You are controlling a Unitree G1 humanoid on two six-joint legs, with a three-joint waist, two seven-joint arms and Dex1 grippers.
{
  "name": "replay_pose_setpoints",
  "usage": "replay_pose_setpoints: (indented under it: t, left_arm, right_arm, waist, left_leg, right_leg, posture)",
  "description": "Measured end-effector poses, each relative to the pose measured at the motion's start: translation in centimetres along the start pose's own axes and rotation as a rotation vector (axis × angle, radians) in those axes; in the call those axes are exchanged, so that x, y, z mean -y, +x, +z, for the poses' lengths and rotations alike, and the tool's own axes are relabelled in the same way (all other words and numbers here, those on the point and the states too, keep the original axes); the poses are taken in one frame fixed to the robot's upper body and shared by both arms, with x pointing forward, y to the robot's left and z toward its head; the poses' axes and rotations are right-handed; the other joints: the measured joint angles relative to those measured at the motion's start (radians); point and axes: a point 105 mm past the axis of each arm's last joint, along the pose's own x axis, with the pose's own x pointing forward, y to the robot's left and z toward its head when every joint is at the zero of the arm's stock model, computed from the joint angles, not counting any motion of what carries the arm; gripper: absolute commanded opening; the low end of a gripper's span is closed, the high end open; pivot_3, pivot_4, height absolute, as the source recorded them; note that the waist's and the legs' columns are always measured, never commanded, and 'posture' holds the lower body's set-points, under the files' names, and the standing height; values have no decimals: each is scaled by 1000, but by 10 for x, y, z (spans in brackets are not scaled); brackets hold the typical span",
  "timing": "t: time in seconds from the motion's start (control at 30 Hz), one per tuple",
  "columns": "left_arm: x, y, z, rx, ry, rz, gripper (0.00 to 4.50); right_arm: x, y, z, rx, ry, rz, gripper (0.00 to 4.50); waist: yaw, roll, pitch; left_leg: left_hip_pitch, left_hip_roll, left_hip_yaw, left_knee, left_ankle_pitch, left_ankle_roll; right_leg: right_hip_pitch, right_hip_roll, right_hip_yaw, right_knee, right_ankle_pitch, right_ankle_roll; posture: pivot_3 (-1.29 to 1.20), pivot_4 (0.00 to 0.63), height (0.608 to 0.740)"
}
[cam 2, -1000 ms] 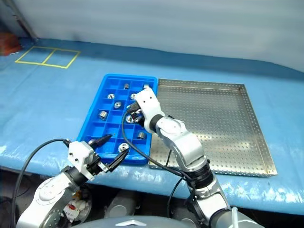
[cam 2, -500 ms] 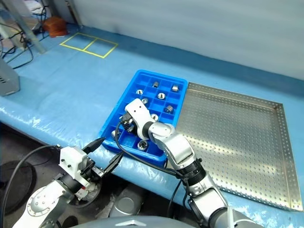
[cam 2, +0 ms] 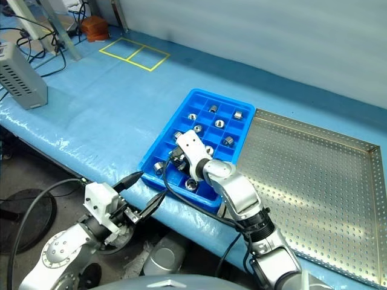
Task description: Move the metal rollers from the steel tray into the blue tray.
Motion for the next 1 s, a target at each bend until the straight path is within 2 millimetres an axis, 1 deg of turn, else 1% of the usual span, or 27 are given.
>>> replay_pose_setpoints:
  t: [0.03,0.1,0.27,0.3,0.33,0.43,0.53,0.6,0.7,0.8,0.93,1.0]
  left_arm:
    - [0,1,0,2,2,-5,4500]
    - [0,2,1,6,3,-12,4500]
    - [0,5,0,4,3,-25,4500]
    - [0,5,0,3,4,-30,4500]
    - [0,6,0,1,8,-37,4500]
    - [-1,9,3,11,20,-60,4500]
    - [-5,14,5,21,25,-87,4500]
    - [-7,18,6,19,36,-103,4500]
    - [-14,29,10,27,61,-133,4500]
    - [-20,38,12,28,77,-155,4500]
    - [-25,55,9,-10,85,-171,4500]
    - [-27,64,9,-23,110,-178,4500]
  right_arm:
    - [0,-1,-2,-5,1,-2,1718]
    - [0,-2,-2,-4,0,-3,2459]
    - [-1,-3,-1,-2,0,1,4042]
    - [-2,-4,-1,0,0,4,4416]
    - [-4,-4,0,4,-2,10,4480]
    - [-5,-9,8,37,-20,7,4480]
    - [-4,-20,17,89,-42,-1,4480]
    - [-2,-28,19,110,-55,-9,4480]
    - [4,-46,18,138,-73,-41,4480]
    - [12,-62,14,152,-67,-107,4480]
    - [27,-81,2,133,-34,-219,4480]
    - [33,-91,-4,127,-18,-274,4480]
  waist:
    - [-1,0,0]
    - [-5,0,0]
    - [-15,0,0]
    - [-16,0,0]
    - [-17,0,0]
    - [-25,0,0]
    - [-41,0,0]
    - [-56,0,0]
    - [-88,1,-1]
    - [-140,1,-2]
    - [-223,1,-2]
    - [-276,1,-2]
  left_leg:
    - [0,0,0,0,1,1]
    - [0,0,0,0,1,2]
    - [0,1,0,0,1,2]
    - [0,1,-1,0,1,2]
    - [0,1,-1,0,1,2]
    - [0,1,-1,2,1,2]
    - [0,1,-2,3,1,2]
    - [0,1,-2,3,1,2]
    - [-1,1,-3,5,1,2]
    - [-1,1,-3,5,1,2]
    - [1,1,-4,6,2,3]
    - [4,0,-5,6,2,3]
  right_leg:
    - [0,0,0,0,0,0]
    - [0,1,0,0,0,0]
    - [1,1,0,0,-1,-1]
    - [0,1,-1,0,-1,-1]
    - [0,1,-1,0,-1,-1]
    - [1,1,-1,1,-1,-1]
    - [2,1,-2,0,-1,-1]
    - [2,1,-2,1,-1,-1]
    - [3,1,-3,1,-1,-1]
    - [8,1,-3,1,0,-1]
    - [12,1,-3,1,0,-1]
    - [15,1,-3,0,-1,-1]
  posture:
    - [521,150,740]
    - [512,150,740]
    - [483,150,740]
    - [473,150,740]
    - [461,150,740]
    - [415,150,740]
    - [378,150,740]
    - [326,150,740]
    - [260,150,740]
    - [199,150,740]
    - [126,150,740]
    - [100,150,740]
